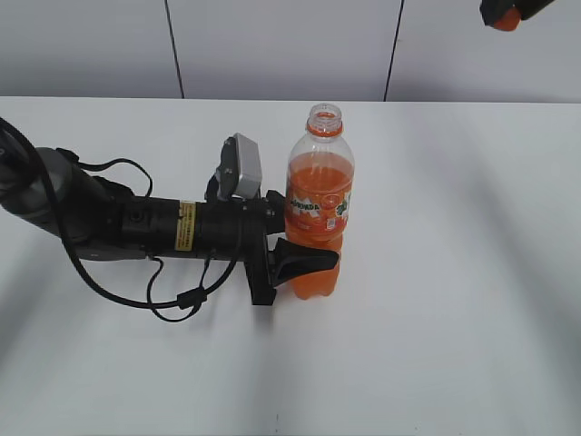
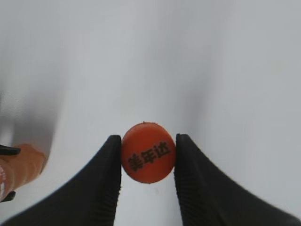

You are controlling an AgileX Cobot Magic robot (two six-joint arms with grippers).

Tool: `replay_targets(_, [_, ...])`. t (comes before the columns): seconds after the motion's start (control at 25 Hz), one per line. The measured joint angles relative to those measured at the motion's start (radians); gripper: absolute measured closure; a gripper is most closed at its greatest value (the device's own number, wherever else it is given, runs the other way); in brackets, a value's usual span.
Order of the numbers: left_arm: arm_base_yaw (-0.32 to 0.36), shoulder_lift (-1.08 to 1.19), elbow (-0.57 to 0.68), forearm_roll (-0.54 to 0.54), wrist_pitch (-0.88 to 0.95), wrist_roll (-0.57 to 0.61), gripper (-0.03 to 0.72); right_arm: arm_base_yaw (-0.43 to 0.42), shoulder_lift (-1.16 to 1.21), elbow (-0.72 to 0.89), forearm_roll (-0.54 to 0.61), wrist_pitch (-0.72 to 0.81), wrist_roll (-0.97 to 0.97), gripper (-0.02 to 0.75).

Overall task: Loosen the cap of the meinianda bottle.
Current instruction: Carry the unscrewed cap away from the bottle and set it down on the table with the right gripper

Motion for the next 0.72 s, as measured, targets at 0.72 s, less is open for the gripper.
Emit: replay_targets(0.72, [0.0,0.0,0.0,0.0,0.0,0.0,0.297,-0.019,0.004,0.658,-0.095,-0.567,0.295,0.473])
